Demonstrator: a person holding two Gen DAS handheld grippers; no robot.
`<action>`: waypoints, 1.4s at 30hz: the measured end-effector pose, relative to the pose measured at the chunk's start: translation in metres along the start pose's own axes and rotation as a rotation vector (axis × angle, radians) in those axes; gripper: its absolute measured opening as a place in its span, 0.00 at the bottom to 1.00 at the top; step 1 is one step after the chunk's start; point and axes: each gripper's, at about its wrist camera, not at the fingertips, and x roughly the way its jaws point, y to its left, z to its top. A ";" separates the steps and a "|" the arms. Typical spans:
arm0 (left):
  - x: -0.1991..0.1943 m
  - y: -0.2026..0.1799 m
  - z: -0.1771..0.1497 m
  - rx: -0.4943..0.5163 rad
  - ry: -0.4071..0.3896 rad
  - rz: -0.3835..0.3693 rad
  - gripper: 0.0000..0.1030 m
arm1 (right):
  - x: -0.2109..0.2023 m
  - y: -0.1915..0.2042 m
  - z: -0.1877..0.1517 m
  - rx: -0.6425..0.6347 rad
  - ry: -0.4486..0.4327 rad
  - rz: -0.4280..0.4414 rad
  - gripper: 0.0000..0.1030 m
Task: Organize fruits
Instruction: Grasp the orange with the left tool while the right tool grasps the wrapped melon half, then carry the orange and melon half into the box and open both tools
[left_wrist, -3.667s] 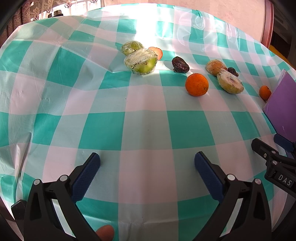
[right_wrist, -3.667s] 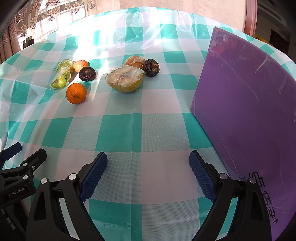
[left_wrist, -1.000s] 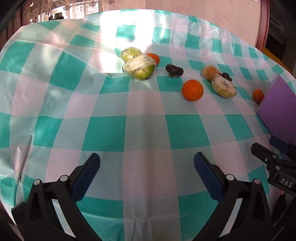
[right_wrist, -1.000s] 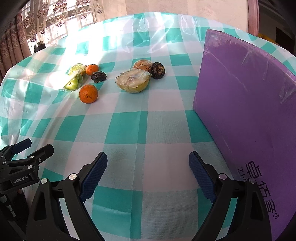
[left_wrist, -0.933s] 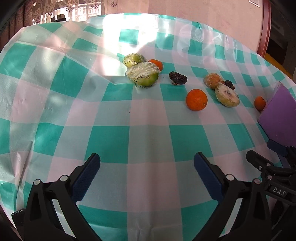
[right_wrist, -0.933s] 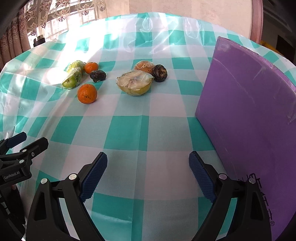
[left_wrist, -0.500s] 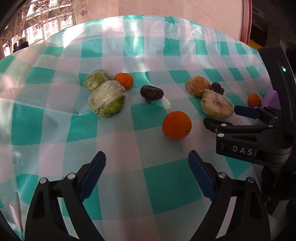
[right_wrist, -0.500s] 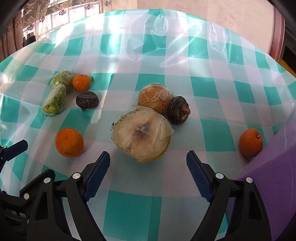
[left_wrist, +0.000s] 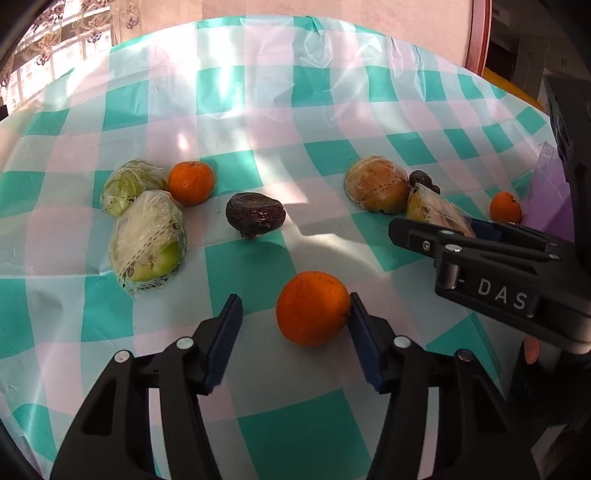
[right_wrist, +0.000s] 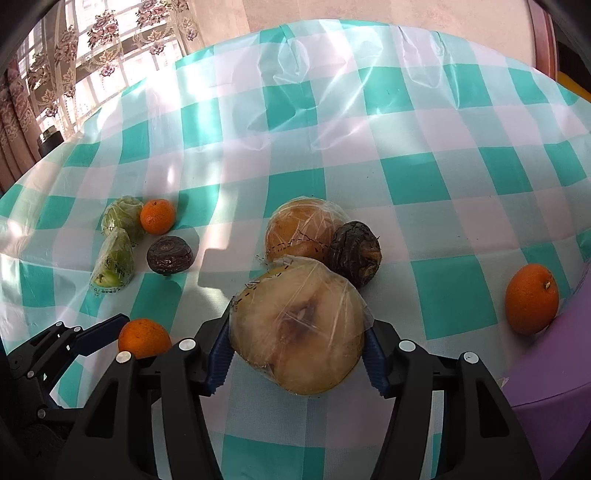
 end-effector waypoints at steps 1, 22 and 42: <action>-0.001 -0.001 -0.001 0.006 0.001 -0.001 0.46 | -0.003 0.001 -0.002 -0.001 -0.007 0.005 0.56; -0.111 0.003 -0.067 -0.123 -0.144 0.243 0.31 | -0.062 0.032 -0.054 -0.084 -0.066 0.060 0.56; -0.222 -0.114 -0.038 0.039 -0.353 0.068 0.31 | -0.304 -0.054 -0.075 -0.094 -0.312 -0.061 0.57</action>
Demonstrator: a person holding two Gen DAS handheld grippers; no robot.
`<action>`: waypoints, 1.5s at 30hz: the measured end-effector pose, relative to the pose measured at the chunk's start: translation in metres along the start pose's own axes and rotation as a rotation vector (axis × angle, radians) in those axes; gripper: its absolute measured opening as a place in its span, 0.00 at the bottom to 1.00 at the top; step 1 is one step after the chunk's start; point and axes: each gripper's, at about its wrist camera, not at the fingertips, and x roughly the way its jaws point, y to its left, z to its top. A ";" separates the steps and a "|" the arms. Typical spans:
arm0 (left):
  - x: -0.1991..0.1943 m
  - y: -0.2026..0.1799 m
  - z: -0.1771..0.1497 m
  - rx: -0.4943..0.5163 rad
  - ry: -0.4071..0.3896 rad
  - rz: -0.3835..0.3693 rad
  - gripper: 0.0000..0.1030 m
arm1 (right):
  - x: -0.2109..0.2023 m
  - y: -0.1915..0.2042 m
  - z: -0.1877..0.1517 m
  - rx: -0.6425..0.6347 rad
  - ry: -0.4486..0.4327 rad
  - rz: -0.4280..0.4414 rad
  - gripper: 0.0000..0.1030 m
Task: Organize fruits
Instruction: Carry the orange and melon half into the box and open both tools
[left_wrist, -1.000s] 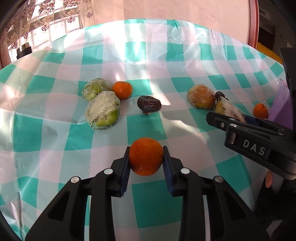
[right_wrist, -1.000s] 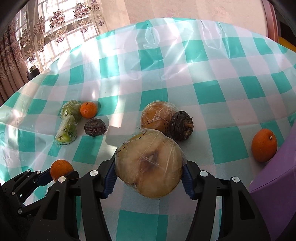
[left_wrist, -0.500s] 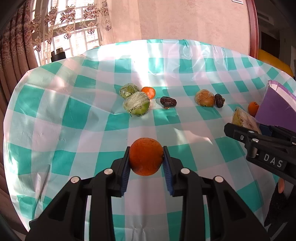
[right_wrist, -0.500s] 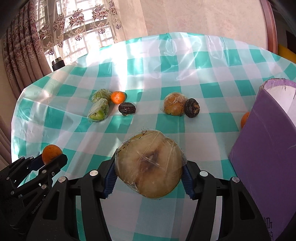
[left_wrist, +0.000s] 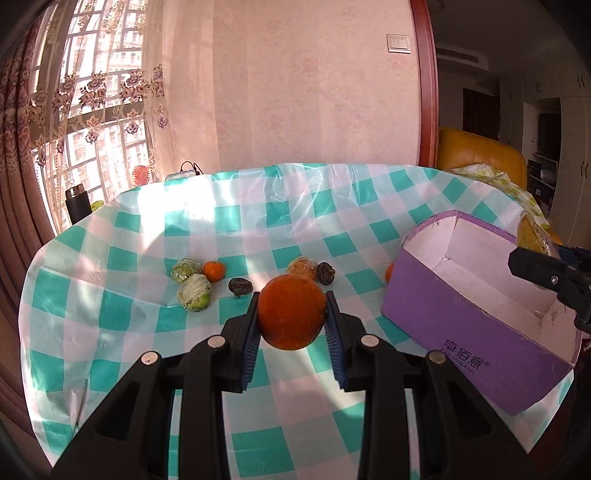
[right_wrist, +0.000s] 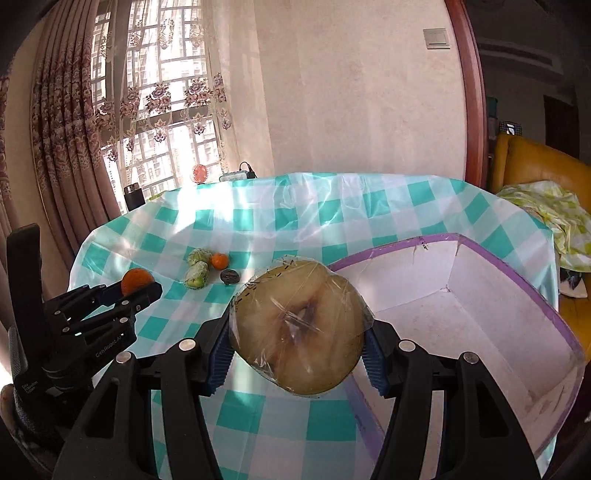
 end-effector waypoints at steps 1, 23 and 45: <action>0.002 -0.015 0.005 0.019 0.004 -0.033 0.31 | -0.006 -0.013 0.001 0.002 0.002 -0.026 0.57; 0.096 -0.255 0.023 0.295 0.288 -0.282 0.31 | 0.010 -0.164 -0.077 0.023 0.218 -0.179 0.57; 0.183 -0.260 -0.015 0.471 0.743 -0.059 0.32 | 0.090 -0.157 -0.081 -0.288 0.692 -0.182 0.57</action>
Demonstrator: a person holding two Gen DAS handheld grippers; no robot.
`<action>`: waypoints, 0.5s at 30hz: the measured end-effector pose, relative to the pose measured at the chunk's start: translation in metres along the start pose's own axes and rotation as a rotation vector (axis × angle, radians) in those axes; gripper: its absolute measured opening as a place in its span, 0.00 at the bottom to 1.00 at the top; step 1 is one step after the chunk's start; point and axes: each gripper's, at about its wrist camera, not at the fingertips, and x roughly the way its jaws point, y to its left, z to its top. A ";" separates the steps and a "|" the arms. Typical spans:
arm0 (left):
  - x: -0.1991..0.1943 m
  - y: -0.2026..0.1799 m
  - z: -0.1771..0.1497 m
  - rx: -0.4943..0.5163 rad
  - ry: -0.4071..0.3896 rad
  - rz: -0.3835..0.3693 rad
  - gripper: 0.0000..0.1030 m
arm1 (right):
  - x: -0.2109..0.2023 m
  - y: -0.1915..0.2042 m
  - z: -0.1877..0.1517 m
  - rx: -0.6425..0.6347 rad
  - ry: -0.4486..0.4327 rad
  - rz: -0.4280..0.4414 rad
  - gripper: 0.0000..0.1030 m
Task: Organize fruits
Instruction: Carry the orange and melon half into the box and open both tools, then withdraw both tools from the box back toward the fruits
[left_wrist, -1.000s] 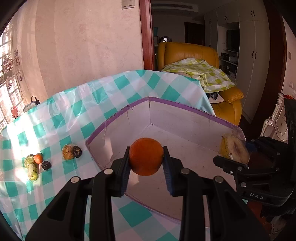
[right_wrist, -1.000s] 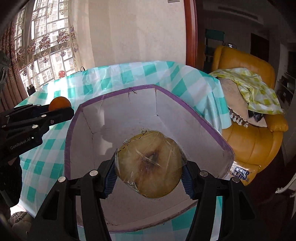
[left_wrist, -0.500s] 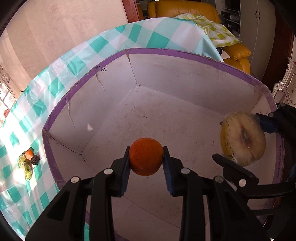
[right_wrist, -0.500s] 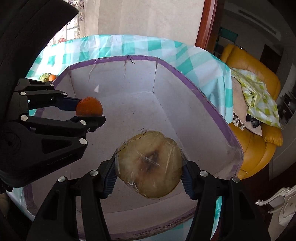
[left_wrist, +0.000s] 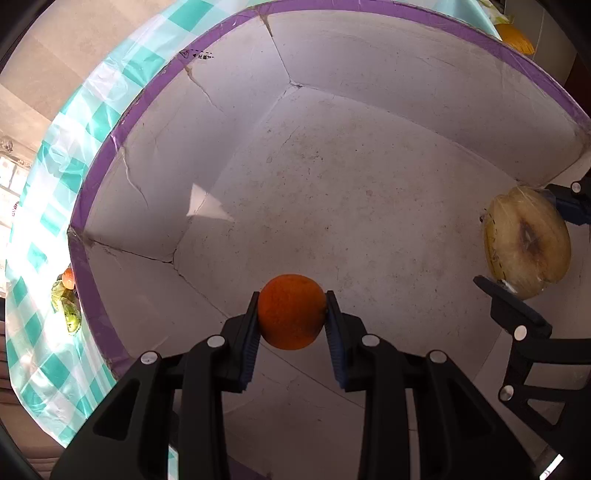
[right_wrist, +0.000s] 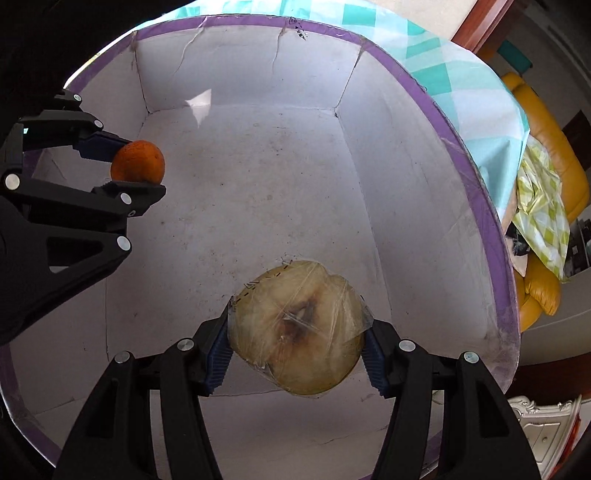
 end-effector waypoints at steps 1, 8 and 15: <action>0.002 0.000 0.000 0.004 0.014 0.002 0.32 | -0.001 0.000 0.000 -0.002 0.000 -0.005 0.60; -0.017 0.007 0.000 -0.008 -0.071 -0.112 0.77 | -0.024 -0.014 -0.003 0.068 -0.100 0.035 0.83; -0.091 0.060 -0.028 -0.187 -0.365 -0.325 0.92 | -0.106 -0.039 0.009 0.182 -0.272 0.023 0.85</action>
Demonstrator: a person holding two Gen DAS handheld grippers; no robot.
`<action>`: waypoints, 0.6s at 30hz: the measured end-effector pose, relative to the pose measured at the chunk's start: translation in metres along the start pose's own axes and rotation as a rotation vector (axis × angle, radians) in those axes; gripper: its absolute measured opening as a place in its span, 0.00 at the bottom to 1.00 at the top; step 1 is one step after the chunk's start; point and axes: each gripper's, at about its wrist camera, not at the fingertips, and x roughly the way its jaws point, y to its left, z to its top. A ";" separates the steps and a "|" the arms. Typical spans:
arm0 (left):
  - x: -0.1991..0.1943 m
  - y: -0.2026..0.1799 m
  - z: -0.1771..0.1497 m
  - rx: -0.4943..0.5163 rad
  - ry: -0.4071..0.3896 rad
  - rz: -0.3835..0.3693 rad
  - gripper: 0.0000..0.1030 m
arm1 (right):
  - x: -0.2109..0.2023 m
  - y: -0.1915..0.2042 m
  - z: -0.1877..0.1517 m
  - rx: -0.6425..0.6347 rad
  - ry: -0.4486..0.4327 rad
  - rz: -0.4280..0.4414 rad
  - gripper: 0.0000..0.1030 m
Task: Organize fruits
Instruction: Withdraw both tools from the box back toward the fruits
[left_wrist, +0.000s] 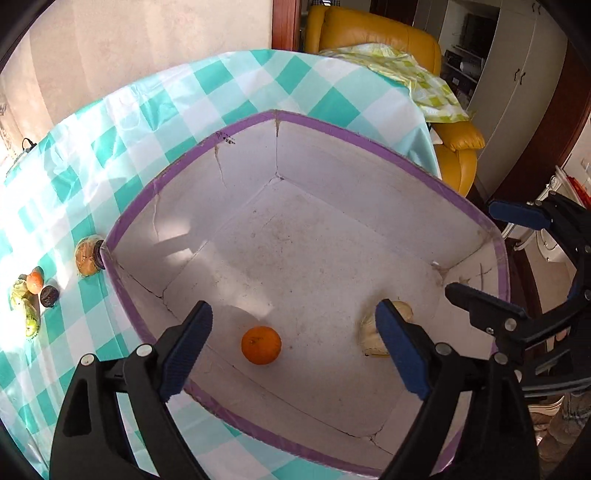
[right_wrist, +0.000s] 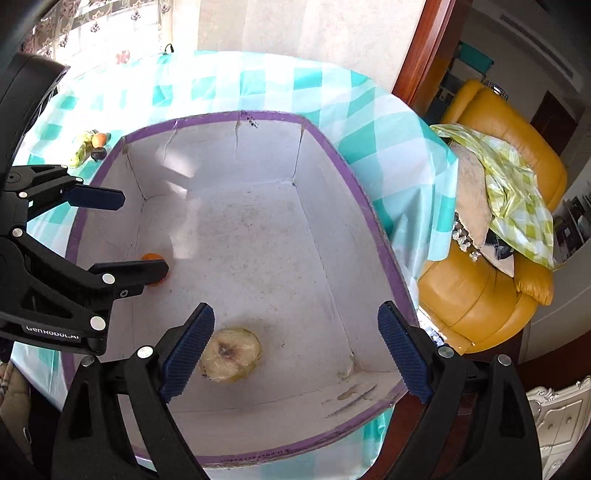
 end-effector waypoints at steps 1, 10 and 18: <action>-0.019 0.013 -0.003 -0.036 -0.050 -0.019 0.96 | -0.015 -0.001 0.007 0.018 -0.033 0.004 0.85; -0.107 0.198 -0.067 -0.338 -0.164 0.195 0.98 | -0.083 0.041 0.083 0.263 -0.258 0.212 0.85; -0.080 0.354 -0.158 -0.733 -0.073 0.531 0.98 | 0.016 0.214 0.121 0.247 -0.188 0.397 0.85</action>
